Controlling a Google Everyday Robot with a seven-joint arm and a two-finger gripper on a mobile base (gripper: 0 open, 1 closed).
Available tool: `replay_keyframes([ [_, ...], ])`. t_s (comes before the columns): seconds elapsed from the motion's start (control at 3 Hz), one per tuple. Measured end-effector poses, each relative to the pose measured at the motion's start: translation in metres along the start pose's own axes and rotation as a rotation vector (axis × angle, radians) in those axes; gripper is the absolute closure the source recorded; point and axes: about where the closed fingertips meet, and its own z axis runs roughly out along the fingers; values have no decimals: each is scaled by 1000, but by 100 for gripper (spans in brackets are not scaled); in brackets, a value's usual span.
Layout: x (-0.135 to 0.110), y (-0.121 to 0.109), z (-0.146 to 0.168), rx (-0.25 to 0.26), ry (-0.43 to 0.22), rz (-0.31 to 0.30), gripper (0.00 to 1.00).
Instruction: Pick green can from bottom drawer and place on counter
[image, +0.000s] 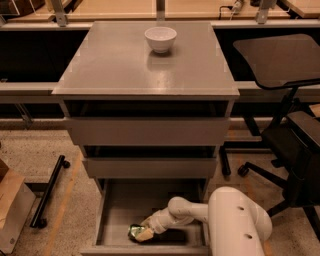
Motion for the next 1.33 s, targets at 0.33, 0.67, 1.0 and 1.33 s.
replay_keyframes([
  [0.33,-8,5,-5,3,-8,-15,100],
  [0.67,-34,3,-27,-21,-55,-38,100],
  [1.0,-69,6,-62,-129,-165,-81,100],
  [1.33,-84,21,-92,-232,-218,-107,100],
])
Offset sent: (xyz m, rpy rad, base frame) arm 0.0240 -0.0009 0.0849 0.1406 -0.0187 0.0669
